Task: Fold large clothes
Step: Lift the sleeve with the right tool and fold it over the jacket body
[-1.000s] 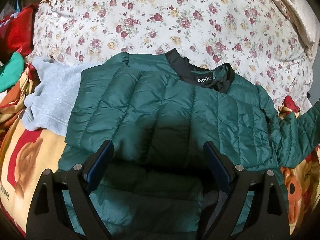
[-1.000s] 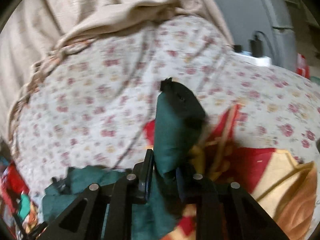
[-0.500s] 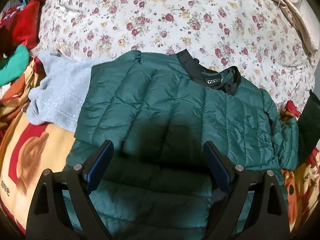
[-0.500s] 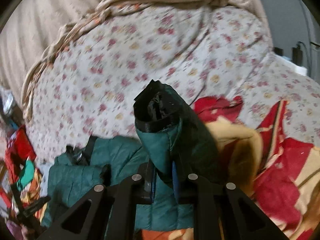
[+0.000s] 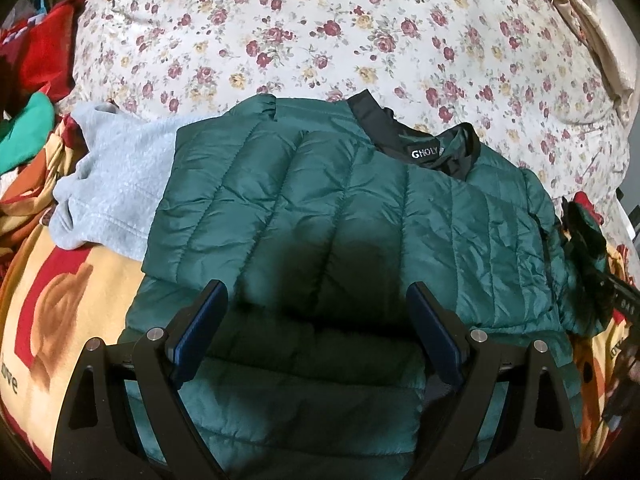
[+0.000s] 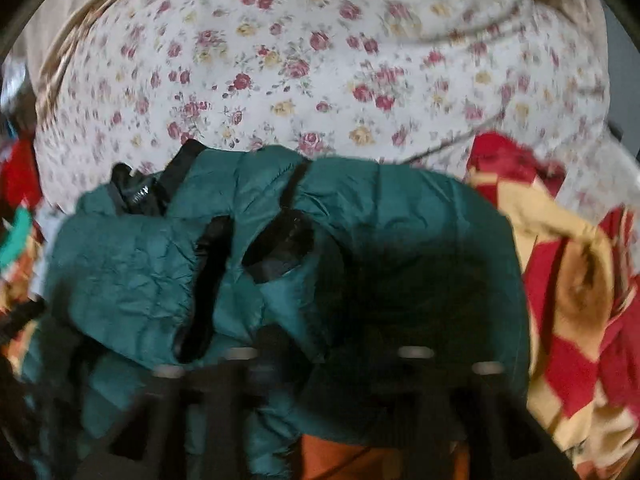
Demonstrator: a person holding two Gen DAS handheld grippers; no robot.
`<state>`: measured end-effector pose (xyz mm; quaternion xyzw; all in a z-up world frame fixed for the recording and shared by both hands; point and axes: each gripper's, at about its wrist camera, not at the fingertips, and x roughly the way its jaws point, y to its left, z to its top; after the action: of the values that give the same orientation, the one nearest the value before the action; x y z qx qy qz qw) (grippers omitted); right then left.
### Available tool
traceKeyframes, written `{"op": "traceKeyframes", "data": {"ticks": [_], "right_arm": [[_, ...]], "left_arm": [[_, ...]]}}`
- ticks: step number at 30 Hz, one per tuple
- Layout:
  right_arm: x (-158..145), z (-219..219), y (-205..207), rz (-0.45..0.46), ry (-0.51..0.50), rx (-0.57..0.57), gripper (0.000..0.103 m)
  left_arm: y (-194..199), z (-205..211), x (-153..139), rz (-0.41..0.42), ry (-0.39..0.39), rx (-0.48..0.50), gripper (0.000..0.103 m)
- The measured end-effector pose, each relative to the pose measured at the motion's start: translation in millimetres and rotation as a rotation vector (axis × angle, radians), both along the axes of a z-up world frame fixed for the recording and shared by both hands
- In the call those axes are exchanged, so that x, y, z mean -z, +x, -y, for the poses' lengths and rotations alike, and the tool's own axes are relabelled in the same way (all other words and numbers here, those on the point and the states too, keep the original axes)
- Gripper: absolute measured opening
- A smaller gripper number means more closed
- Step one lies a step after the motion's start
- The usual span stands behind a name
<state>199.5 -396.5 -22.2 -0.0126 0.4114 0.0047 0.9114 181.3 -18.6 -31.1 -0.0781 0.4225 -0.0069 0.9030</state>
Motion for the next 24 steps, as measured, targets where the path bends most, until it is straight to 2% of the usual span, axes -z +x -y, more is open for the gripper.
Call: {"op": "traceKeyframes", "data": {"ticks": [1,5,12,13,14,15,17,20,24], "right_arm": [[-2,-5,-2,0.027,-0.05,0.002,0.089],[-9,-17,-1,0.076,-0.202,-0.007,0.089],[14,-14,16,0.015,-0.204,-0.02,0.089],[15,-12,16,0.016,-0.193,-0.023,0.082],[15,-10,16,0.017,-0.168,-0.022,0.062],[14,-6,15,0.017,-0.126,-0.021,0.055],[4,0,12,0.028,-0.067,-0.019,0.026],[-11,-1,6,0.046,-0.006,-0.034,0.02],[-36,-11,-4,0.09,0.094,-0.063,0.02]], "left_arm": [[1,0,0,0.0,-0.002,-0.001,0.091],[3,0,3,-0.014,-0.006,-0.003,0.091],[2,2,3,-0.006,0.01,0.007,0.091],[2,2,2,-0.006,0.012,0.007,0.091],[2,1,2,-0.006,0.014,0.006,0.091],[1,0,1,-0.004,0.011,0.004,0.091],[1,-3,0,-0.001,-0.002,-0.003,0.091],[0,-5,-2,0.003,-0.013,-0.007,0.091],[-2,-4,-6,0.012,-0.007,-0.003,0.091]]}}
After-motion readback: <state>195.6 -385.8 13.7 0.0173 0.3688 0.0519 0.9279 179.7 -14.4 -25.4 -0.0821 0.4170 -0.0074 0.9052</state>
